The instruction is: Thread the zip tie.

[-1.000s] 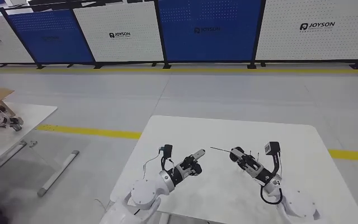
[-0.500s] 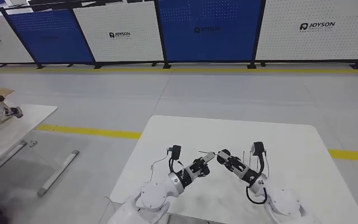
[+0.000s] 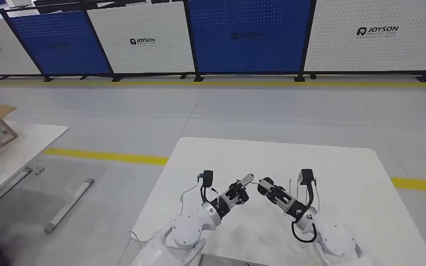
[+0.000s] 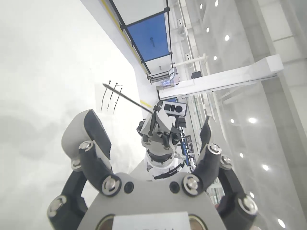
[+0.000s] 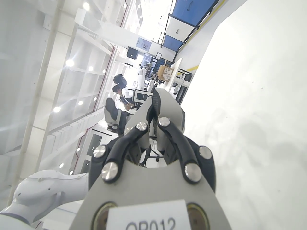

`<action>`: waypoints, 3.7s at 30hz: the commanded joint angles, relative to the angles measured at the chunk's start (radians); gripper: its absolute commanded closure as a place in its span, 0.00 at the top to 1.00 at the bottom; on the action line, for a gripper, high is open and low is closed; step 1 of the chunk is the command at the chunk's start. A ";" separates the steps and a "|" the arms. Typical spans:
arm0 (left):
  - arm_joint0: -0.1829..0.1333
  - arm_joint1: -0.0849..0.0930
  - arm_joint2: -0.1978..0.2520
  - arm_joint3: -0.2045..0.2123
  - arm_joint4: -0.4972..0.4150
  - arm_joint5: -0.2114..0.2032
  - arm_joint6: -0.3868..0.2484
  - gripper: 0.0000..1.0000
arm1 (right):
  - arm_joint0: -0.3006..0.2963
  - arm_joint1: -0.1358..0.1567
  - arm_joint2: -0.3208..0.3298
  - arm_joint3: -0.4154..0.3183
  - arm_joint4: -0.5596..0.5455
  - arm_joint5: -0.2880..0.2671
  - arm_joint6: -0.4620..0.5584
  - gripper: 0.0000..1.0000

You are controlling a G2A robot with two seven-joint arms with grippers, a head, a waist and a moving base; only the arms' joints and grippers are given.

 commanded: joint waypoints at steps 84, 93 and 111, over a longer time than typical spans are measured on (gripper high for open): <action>-0.004 -0.005 -0.018 0.027 -0.051 -0.033 -0.043 0.00 | -0.059 0.007 0.075 -0.037 0.020 0.004 -0.008 1.00; 0.009 0.004 -0.037 0.020 -0.036 -0.001 -0.113 0.00 | -0.117 0.019 0.147 -0.070 0.046 -0.001 0.016 1.00; 0.007 0.003 -0.049 0.032 -0.060 -0.048 -0.100 0.00 | -0.119 0.019 0.147 -0.074 0.038 0.005 0.009 1.00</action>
